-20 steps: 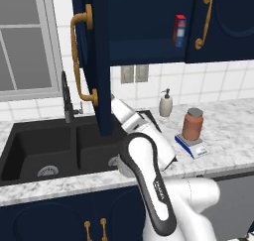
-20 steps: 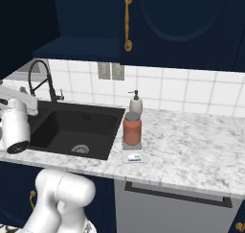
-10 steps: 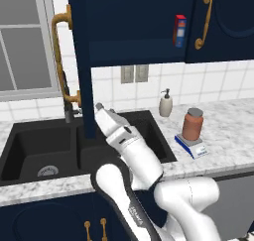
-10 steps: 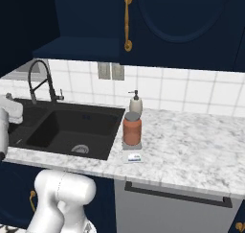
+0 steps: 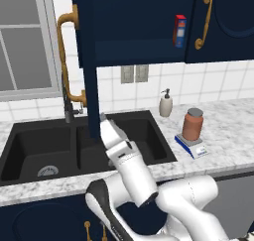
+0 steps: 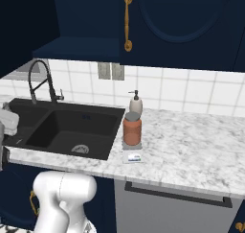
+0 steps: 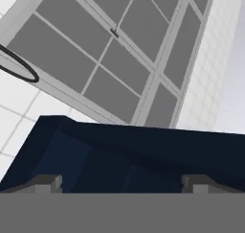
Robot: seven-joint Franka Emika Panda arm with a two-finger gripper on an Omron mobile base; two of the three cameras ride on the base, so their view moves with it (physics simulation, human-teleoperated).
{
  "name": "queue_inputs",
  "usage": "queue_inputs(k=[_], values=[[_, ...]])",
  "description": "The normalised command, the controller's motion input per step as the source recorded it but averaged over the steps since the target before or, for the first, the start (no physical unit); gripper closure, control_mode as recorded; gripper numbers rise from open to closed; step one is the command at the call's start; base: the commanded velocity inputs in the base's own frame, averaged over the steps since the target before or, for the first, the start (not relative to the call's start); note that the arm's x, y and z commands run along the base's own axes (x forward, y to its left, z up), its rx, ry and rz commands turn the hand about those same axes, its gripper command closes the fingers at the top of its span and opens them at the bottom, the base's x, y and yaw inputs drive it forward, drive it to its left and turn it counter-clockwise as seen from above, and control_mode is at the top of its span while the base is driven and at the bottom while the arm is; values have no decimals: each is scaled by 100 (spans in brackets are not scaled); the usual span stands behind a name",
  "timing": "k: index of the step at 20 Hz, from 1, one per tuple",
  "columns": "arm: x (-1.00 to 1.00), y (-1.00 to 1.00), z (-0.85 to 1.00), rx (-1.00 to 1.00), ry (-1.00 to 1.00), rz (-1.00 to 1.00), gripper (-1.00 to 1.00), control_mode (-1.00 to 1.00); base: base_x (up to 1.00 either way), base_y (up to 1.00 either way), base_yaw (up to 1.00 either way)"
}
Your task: Pick the honey bottle and place it on the digital scale for weighing, and close the cabinet.
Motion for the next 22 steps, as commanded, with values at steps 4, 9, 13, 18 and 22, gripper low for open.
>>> queue_inputs(k=[4,9,13,18,22], values=[[-30,37,23,0,-21,0,-100,-100,0,0,0],[-39,63,21,0,-24,0,-100,-100,0,0,0],[-38,58,-17,0,-7,0,-100,-100,0,0,0],[-21,50,-27,-1,-2,0,-100,-100,0,0,0],[-54,48,77,0,-29,0,-100,-100,0,0,0]])
